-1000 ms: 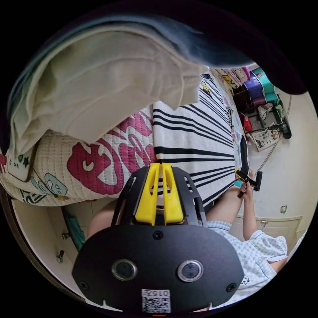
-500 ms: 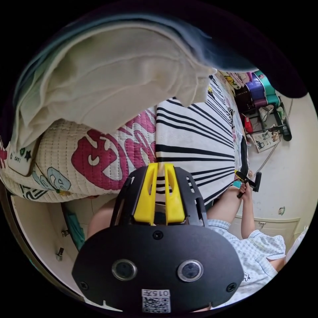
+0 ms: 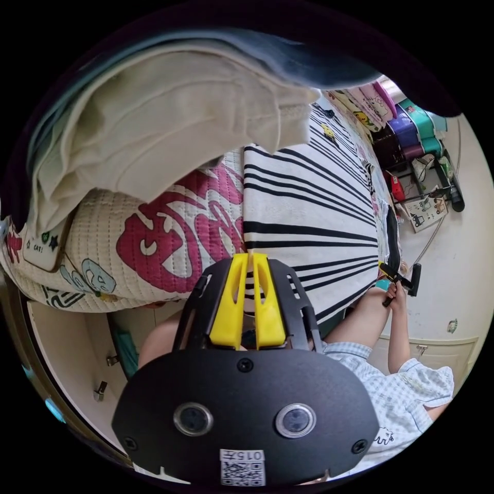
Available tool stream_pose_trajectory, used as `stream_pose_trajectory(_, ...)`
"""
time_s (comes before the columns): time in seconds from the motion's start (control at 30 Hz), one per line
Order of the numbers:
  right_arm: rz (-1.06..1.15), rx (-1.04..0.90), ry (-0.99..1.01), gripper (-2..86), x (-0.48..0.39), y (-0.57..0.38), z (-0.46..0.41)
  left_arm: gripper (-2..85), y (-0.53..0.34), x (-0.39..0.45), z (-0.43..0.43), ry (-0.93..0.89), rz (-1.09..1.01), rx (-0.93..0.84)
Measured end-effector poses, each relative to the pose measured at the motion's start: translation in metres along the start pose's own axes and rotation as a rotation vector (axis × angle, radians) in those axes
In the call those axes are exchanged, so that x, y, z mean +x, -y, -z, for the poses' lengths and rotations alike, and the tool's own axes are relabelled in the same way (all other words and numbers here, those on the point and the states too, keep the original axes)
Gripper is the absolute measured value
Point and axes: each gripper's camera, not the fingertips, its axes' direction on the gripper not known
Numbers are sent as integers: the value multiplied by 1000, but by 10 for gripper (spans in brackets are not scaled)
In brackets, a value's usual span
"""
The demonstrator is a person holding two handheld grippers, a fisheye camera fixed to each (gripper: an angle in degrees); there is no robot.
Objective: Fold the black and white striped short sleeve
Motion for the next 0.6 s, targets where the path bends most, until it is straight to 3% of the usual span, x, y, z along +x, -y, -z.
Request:
stream_pose_trajectory(0.33, 82, 5, -200, 3, -57, -11, -42, 9, 5, 15, -3, 37, -2, -10)
stream_pose_trajectory(0.6, 38, 27, -100, 1, -45, -26, -43, 1, 3, 24, 1, 45, -63, 0)
